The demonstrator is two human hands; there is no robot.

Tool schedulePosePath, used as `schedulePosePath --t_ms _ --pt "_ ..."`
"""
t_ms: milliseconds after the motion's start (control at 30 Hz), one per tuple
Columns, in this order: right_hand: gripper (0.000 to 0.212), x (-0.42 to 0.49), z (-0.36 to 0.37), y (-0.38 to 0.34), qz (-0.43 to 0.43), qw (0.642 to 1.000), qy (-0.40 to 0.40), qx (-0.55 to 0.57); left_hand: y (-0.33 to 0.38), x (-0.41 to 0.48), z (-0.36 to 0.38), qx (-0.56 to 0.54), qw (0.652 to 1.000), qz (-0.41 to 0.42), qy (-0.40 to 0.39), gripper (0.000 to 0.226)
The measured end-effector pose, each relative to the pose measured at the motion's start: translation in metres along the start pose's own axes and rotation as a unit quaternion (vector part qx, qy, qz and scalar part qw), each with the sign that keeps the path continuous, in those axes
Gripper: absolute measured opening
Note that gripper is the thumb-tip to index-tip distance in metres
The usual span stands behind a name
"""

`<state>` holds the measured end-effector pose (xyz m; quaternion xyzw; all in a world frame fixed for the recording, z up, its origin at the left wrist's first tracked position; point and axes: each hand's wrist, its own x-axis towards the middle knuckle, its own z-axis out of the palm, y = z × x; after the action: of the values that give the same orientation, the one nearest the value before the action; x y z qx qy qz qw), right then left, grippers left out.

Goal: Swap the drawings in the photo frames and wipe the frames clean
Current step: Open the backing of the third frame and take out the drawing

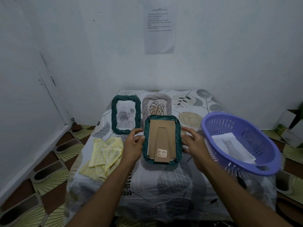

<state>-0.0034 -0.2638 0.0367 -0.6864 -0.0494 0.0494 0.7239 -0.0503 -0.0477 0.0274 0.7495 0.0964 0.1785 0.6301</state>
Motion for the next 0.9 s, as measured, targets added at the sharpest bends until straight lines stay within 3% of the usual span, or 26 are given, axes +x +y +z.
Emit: schedulePosePath --t_ms 167,300,400,533,900 --pt "0.051 -0.008 -0.005 0.016 0.008 0.998 -0.054 -0.012 0.008 -0.003 0.006 -0.023 1.000 0.007 -0.020 0.027" --pt "0.073 -0.007 -0.016 0.010 0.032 0.996 -0.078 0.025 0.005 -0.012 0.000 -0.015 0.987 -0.026 -0.160 0.076" --pt "0.084 -0.008 -0.021 0.006 0.041 0.991 -0.115 0.046 0.003 -0.014 0.000 -0.010 0.978 -0.025 -0.204 0.093" --pt "0.090 -0.010 -0.022 0.002 0.051 0.987 -0.149 0.041 0.003 -0.017 0.003 -0.029 0.982 -0.022 -0.185 0.092" --pt "0.089 -0.011 -0.019 -0.003 0.052 0.987 -0.149 0.032 0.006 -0.015 0.001 -0.029 0.984 -0.026 -0.173 0.085"
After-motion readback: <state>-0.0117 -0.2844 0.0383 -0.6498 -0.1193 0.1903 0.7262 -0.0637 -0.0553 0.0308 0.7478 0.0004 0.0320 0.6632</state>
